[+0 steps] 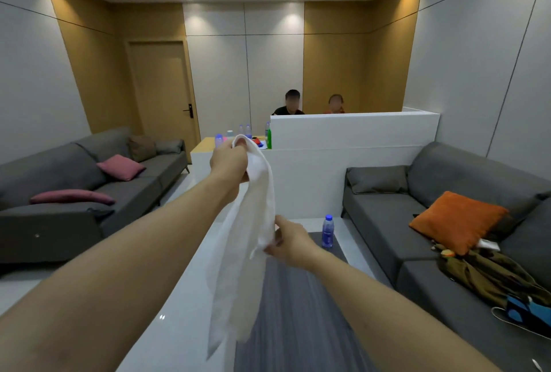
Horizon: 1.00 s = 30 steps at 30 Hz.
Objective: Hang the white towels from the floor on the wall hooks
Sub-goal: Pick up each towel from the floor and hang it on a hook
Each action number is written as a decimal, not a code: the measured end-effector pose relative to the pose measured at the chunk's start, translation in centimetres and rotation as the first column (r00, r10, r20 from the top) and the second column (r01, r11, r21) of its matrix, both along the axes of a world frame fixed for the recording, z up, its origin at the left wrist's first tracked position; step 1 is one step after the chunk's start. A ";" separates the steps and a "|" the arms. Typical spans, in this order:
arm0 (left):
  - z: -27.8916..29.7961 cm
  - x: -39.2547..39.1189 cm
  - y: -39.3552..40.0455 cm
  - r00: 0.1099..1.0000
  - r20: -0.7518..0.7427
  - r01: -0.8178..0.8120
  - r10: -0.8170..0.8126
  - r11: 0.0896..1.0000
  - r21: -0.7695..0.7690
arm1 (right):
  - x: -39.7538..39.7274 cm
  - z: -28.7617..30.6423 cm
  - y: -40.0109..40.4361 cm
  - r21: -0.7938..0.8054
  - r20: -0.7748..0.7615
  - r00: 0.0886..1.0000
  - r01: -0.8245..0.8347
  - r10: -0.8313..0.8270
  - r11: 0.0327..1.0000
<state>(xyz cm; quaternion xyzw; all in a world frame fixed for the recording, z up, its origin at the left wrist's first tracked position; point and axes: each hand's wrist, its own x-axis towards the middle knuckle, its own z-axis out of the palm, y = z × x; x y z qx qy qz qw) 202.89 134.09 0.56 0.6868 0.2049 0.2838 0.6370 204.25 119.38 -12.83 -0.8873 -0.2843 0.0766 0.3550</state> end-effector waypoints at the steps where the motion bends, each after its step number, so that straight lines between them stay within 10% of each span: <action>1: 0.1 0.0 0.4 1.000 -0.014 -0.009 0.009 0.999 0.051 | 0.2 0.1 0.4 0.112 0.021 0.998 0.064 -0.067 0.992; 4: 0.1 -0.4 2.0 0.995 -0.070 -0.058 0.072 0.981 0.182 | 1.0 1.7 0.5 0.310 -0.046 0.986 0.164 -0.157 0.937; 11: 0.6 -0.9 3.5 0.999 0.043 -0.009 0.010 0.999 -0.039 | 0.6 1.0 0.7 -0.092 -0.072 0.993 -0.102 0.095 0.991; 16: 1.2 -1.2 3.9 0.998 0.019 -0.066 0.064 0.991 0.114 | 2.1 0.8 1.3 0.175 0.160 0.967 0.169 -0.197 0.970; 20: -0.2 -1.8 4.6 0.931 -0.231 -0.145 0.281 0.870 0.472 | 3.2 2.6 0.6 0.301 -0.053 0.989 0.146 -0.136 0.943; 23: -1.1 -2.0 3.1 0.965 -0.262 0.139 -0.005 0.856 0.498 | 3.4 5.2 0.5 0.369 -0.123 0.986 0.149 -0.110 0.917; 26: -0.9 -2.4 1.2 0.787 -0.383 0.605 -0.483 0.724 0.331 | 3.1 8.0 0.4 0.441 -0.074 0.995 0.092 -0.066 0.893; 30: -1.1 -2.2 -0.2 0.809 -0.384 0.587 -0.445 0.632 0.506 | 2.5 11.4 -0.8 0.415 -0.079 0.996 0.002 0.034 0.910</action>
